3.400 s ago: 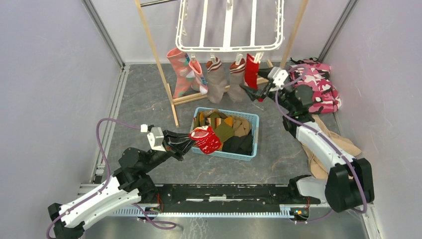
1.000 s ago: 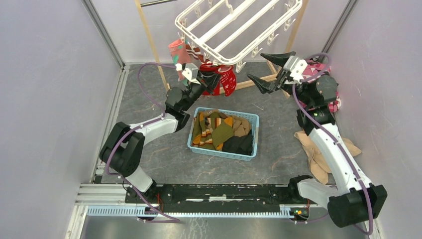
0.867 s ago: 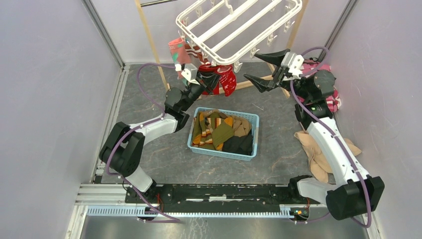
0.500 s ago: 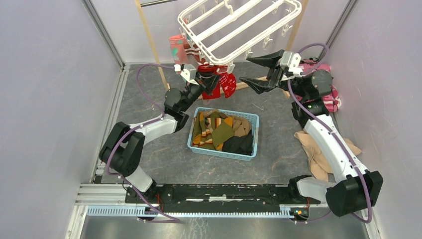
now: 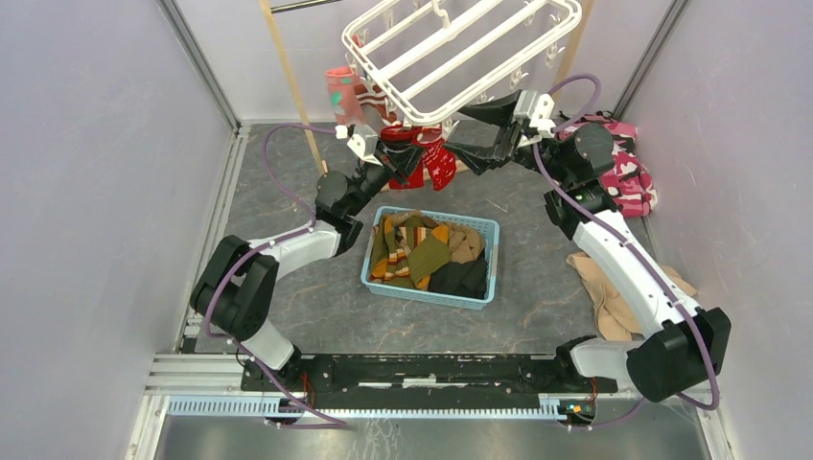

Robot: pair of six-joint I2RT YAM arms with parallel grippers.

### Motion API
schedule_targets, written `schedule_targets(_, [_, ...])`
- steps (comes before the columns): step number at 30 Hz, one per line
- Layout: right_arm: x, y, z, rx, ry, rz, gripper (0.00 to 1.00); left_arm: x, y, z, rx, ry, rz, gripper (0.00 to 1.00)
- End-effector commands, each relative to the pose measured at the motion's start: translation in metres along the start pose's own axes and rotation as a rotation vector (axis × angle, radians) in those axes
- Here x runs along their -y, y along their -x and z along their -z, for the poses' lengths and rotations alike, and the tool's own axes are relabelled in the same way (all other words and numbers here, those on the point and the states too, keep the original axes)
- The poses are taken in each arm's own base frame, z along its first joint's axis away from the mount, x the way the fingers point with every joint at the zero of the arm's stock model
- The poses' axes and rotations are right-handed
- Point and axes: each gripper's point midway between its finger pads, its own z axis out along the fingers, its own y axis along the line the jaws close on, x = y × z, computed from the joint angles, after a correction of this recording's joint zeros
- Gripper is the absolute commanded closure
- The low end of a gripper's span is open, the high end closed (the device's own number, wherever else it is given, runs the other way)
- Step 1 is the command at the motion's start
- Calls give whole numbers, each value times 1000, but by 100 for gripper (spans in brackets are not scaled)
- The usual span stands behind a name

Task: Clip the socks to the hanger
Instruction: Open the clamp at the hanger.

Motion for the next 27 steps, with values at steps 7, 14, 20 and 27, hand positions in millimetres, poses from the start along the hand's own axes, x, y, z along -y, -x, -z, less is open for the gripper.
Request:
schedule_targets(7, [11,15,-13,52,-4,25,28,11,34,-1,81,-41,-11,98])
schedule_targets(14, [7,20,-19,84,32,7,28,12,36,-2,84,-45,-12,98])
schedule_targets(20, [2,21,-23,109,63,-15,29,12,36,-3,84,-48,-9,98])
schedule_targets(27, [-3,23,-26,124,87,-26,30,12,35,-3,83,-48,-6,98])
